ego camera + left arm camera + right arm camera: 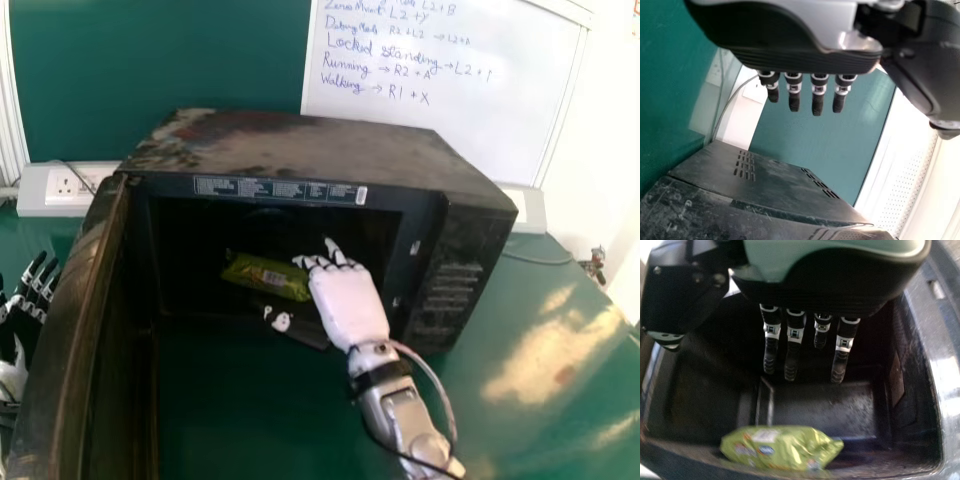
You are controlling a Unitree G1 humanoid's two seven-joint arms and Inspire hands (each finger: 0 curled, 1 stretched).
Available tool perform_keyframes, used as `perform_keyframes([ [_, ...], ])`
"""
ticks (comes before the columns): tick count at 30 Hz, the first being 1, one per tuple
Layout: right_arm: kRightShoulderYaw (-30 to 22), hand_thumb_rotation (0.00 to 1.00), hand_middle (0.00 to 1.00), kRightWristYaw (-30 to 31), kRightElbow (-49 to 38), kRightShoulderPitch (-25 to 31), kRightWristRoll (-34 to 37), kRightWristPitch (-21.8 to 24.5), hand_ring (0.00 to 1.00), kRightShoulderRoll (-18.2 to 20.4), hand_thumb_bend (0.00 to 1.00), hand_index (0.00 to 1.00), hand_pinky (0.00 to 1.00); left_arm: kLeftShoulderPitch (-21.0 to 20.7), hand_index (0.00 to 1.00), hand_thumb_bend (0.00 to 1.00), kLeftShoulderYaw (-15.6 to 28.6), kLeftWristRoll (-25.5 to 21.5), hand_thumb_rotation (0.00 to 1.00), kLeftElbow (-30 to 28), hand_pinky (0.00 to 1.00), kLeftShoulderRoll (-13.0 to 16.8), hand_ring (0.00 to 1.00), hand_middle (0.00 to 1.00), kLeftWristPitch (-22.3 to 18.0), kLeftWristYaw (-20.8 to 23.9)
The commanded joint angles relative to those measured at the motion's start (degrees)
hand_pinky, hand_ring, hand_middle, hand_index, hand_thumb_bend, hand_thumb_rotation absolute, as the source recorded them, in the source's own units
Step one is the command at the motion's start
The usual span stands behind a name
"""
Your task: Put biscuit inside oven
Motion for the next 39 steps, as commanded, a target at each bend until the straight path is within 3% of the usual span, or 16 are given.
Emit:
perform_keyframes([
  [1, -1.6, 0.62, 0.73, -2.1, -0.8, 1.7, 1.0, -2.3, 0.68, -0.7, 0.89, 0.74, 0.67, 2.1, 0.89, 0.14, -0.4, -0.6, 0.00, 2.0, 0.48, -3.0, 0.70, 0.78, 0.4, 0.3],
  [12, -6.2, 0.69, 0.68, -14.0, 1.9, 6.6, 4.6, -15.7, 0.66, -1.6, 0.85, 0.72, 0.67, 1.8, 0.89, 0.14, -0.3, -0.7, 0.00, 2.3, 0.52, -2.7, 0.71, 0.78, 0.7, 0.3],
  [17, -8.5, 0.71, 0.68, -14.9, 1.2, 9.4, 7.1, -18.4, 0.66, -0.9, 0.84, 0.73, 0.65, 1.4, 0.89, 0.14, -0.2, -0.7, 0.00, 3.0, 0.50, -2.6, 0.71, 0.78, 0.6, -0.1],
  [22, -10.5, 0.67, 0.66, -17.3, 1.8, 11.3, 8.8, -21.0, 0.63, -0.2, 0.82, 0.71, 0.63, 1.3, 0.89, 0.15, -0.2, -0.4, 0.00, 3.5, 0.47, -2.4, 0.71, 0.78, 0.2, -0.1],
  [29, -12.9, 0.71, 0.64, -19.5, 3.3, 13.9, 11.8, -26.3, 0.60, 0.2, 0.77, 0.70, 0.59, 1.5, 0.89, 0.14, -0.2, -0.4, 0.00, 2.9, 0.48, -2.5, 0.71, 0.78, 0.3, 0.2],
  [39, -16.9, 0.64, 0.62, -21.6, 7.8, 15.9, 18.2, -33.4, 0.58, 2.2, 0.75, 0.68, 0.54, 1.3, 0.90, 0.14, 0.0, -0.8, 0.00, 3.3, 0.49, -2.2, 0.72, 0.79, 0.5, -0.4],
])
